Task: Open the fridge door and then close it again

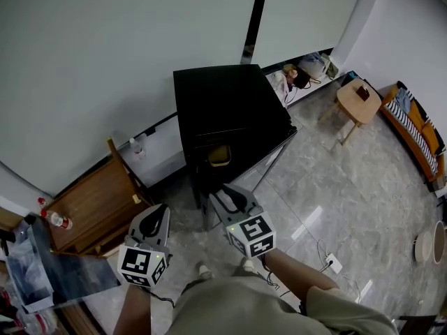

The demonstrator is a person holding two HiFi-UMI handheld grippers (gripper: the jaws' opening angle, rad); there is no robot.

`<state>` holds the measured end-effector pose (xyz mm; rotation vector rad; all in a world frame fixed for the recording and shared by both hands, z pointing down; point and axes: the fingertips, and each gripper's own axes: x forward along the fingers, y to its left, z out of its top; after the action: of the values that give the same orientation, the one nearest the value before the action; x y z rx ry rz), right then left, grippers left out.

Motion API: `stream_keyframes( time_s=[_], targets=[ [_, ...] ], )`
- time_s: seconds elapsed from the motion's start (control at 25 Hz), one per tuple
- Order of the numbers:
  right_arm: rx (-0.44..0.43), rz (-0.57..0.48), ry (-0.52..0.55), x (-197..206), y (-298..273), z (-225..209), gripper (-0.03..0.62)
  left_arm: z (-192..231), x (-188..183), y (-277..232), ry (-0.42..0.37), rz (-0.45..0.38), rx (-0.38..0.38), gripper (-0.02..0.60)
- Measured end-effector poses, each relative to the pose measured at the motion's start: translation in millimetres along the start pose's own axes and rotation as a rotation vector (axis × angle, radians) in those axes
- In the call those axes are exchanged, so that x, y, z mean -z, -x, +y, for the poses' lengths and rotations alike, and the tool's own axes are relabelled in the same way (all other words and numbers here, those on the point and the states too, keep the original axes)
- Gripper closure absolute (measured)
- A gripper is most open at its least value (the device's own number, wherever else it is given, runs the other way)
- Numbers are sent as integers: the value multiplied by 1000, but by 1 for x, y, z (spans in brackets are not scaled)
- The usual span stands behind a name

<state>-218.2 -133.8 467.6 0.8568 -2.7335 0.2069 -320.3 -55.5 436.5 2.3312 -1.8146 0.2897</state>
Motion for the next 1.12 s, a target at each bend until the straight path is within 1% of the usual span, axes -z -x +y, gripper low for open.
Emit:
stream_keyframes(
  time_s=[0.16,0.24,0.28,0.32,0.44,0.6,0.72,1.12],
  targets=[
    [63,11,-43,6,-1,-15,479,5,4,-7,7,6,7,572],
    [78,28,-61,11,-1,-23,475,6,6,-9,10,10,13,572],
    [76,33,-66,13,-1,-25,456,7,7,-10,11,12,15,572],
    [72,35,-70,13,-2,-26,451,7,8,-11,12,13,16,572],
    [66,42,-63,13,-5,-27,450,6,10,-15,15,12,20,572],
    [70,47,-56,13,-10,-28,456,6,9,-15,15,6,21,572],
    [73,48,-44,12,-14,-30,473,8,7,-15,16,0,15,572],
    [78,25,-43,3,-42,-38,501,15,2,-26,26,-11,1,572]
  ],
)
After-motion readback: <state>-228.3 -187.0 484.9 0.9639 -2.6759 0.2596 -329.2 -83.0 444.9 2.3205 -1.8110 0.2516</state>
